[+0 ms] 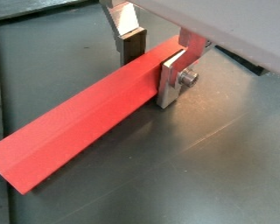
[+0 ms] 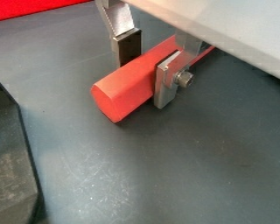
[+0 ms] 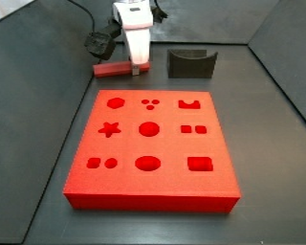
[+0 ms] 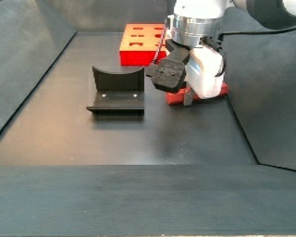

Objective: Pick up the hexagon object. Move up. Place the hexagon object on the fixture. Regrasp the hexagon object. Move to above the board. Insert the hexagon object.
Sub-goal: Pick up the hexagon object, then move up.

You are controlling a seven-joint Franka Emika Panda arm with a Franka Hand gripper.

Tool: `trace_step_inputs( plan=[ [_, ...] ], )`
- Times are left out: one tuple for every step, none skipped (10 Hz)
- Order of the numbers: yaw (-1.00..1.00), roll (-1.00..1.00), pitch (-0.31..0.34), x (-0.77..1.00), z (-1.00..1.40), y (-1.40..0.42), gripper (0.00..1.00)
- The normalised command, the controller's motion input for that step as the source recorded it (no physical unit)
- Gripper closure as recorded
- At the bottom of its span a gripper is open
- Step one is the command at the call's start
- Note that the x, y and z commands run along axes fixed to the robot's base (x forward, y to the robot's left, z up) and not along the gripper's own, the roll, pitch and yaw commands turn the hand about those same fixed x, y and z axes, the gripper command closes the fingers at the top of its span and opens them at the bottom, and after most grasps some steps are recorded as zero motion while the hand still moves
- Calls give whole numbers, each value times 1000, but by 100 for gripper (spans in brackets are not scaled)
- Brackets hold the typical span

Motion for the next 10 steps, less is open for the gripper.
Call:
trace_step_inputs(
  plan=[
    [0, 0, 0, 0, 0, 0, 100],
    [0, 0, 0, 0, 0, 0, 100],
    [0, 0, 0, 0, 0, 0, 100],
    [0, 0, 0, 0, 0, 0, 100],
    [0, 0, 0, 0, 0, 0, 100],
    [0, 0, 0, 0, 833, 0, 100],
    [-34, 5, 14, -24, 811, 33, 100],
    [-39, 6, 29, -42, 749, 27, 100],
    [-40, 14, 41, -30, 545, 19, 100],
    [-37, 18, 44, -22, 452, 17, 100]
  ],
)
